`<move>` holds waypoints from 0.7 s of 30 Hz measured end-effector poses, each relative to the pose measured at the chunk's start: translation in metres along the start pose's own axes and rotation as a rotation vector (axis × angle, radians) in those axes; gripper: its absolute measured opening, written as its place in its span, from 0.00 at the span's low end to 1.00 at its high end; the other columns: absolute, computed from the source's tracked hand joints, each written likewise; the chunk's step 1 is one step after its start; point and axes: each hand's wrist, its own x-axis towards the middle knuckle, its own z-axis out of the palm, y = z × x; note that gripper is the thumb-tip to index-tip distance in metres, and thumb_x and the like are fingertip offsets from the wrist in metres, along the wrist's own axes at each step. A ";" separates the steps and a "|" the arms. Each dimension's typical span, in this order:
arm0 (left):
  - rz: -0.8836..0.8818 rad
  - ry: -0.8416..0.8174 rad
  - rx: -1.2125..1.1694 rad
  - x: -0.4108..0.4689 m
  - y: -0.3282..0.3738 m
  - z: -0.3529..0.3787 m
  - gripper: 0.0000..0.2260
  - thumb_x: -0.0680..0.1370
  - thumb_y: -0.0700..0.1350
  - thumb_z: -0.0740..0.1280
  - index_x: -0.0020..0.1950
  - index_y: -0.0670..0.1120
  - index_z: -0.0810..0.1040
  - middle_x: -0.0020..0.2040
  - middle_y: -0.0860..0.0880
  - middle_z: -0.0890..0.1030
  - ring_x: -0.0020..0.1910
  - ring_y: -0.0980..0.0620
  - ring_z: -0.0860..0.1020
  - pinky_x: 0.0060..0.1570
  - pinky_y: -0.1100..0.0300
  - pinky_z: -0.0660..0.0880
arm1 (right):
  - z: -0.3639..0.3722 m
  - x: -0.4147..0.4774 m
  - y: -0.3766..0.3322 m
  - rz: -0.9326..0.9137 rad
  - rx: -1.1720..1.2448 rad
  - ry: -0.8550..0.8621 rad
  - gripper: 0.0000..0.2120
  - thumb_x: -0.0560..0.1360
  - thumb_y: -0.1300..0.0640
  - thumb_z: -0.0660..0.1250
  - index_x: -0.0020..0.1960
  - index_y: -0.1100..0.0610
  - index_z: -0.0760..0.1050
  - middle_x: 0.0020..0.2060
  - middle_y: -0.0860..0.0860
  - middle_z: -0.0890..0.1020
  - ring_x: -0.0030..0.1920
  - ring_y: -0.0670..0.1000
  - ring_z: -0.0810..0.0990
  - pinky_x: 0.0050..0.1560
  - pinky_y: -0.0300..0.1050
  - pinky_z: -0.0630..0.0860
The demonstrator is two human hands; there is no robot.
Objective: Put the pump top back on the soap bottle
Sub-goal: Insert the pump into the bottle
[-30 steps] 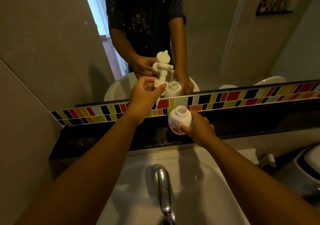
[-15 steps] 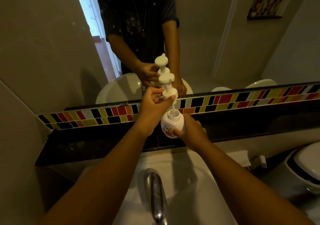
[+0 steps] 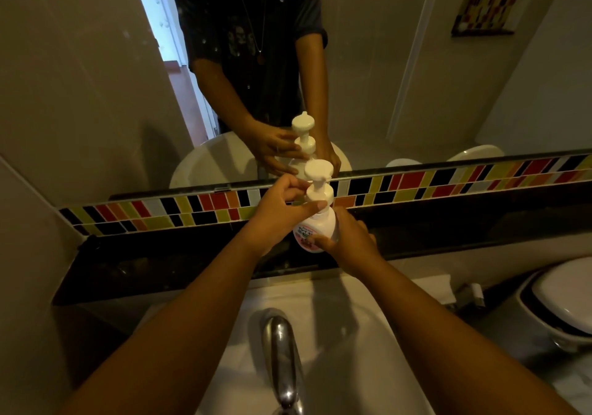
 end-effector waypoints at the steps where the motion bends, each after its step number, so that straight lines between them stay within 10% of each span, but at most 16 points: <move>1: 0.002 0.000 0.010 0.001 0.000 -0.001 0.22 0.73 0.47 0.75 0.63 0.48 0.73 0.61 0.50 0.82 0.60 0.49 0.80 0.60 0.49 0.78 | 0.000 0.000 0.000 -0.002 0.002 -0.001 0.33 0.68 0.40 0.71 0.69 0.49 0.65 0.67 0.53 0.75 0.67 0.58 0.71 0.65 0.61 0.69; 6: -0.001 -0.058 0.095 0.002 0.001 -0.008 0.21 0.72 0.46 0.75 0.62 0.50 0.73 0.59 0.53 0.81 0.59 0.53 0.79 0.50 0.61 0.77 | -0.001 -0.002 -0.001 -0.009 0.009 0.001 0.33 0.68 0.41 0.71 0.68 0.50 0.65 0.66 0.54 0.76 0.66 0.58 0.72 0.64 0.61 0.71; 21: -0.066 -0.209 0.230 0.008 -0.015 -0.019 0.32 0.71 0.43 0.76 0.73 0.50 0.68 0.71 0.49 0.74 0.70 0.48 0.73 0.66 0.45 0.73 | -0.013 -0.001 -0.002 -0.032 0.058 -0.111 0.32 0.69 0.46 0.72 0.70 0.48 0.64 0.68 0.54 0.72 0.70 0.59 0.67 0.68 0.64 0.67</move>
